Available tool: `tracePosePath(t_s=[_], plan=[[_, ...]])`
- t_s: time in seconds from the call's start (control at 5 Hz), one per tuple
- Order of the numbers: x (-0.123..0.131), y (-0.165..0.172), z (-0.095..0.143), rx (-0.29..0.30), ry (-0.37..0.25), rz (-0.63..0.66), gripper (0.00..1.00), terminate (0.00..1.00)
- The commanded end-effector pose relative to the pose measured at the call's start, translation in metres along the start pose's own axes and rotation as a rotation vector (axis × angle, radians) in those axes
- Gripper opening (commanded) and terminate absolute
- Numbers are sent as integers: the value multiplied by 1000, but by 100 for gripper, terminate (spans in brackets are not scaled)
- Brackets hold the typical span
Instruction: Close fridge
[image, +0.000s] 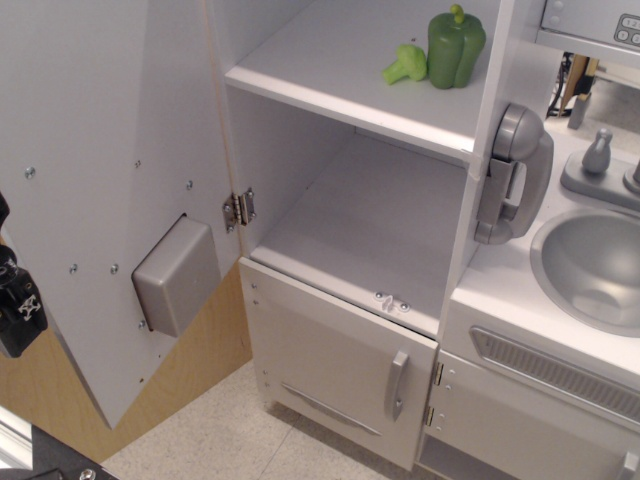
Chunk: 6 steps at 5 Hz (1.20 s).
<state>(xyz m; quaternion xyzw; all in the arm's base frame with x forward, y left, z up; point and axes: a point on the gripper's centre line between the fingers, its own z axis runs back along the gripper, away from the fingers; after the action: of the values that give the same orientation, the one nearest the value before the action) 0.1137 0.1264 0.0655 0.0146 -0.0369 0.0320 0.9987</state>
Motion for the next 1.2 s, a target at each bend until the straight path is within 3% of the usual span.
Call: tracePosePath(t_s=[0.0, 0.6, 1.0], plan=[[0, 0, 0, 0, 0, 0, 100, 0], [18, 41, -12, 26, -42, 31, 100, 0], [21, 57, -7, 15, -41, 42, 100, 0]])
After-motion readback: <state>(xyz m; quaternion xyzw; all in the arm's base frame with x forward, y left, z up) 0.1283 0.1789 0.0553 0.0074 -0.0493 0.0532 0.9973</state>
